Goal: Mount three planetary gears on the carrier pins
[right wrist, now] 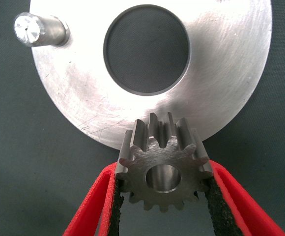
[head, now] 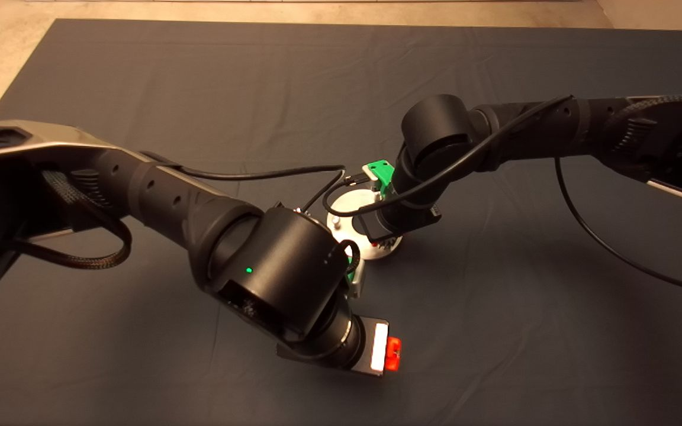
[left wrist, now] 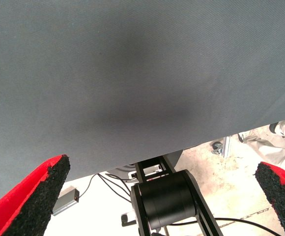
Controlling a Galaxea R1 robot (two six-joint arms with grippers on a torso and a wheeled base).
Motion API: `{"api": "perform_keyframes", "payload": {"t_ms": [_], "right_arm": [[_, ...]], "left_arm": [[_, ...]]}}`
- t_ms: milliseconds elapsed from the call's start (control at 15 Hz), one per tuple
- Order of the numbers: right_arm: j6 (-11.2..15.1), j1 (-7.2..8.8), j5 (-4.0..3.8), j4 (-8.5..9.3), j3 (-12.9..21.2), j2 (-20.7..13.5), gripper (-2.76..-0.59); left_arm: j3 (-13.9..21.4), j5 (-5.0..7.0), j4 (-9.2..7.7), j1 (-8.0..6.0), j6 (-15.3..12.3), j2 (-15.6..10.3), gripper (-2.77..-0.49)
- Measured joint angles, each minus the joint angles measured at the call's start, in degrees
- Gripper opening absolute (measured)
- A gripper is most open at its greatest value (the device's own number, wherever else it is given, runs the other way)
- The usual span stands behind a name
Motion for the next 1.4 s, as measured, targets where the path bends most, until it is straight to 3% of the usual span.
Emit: {"api": "perform_keyframes", "payload": {"t_ms": [933, 1400], "right_arm": [[-0.5, 0.13, 0.20, 0.16, -1.1, 0.0, -2.31], [-0.5, -0.22, 0.04, 0.05, 0.2, 0.0, -2.31]], "left_arm": [[0.6, 0.00, 0.00, 0.02, 0.0, 0.0, -0.51], [0.6, 0.00, 0.00, 0.00, 0.0, 0.0, -0.51]]}}
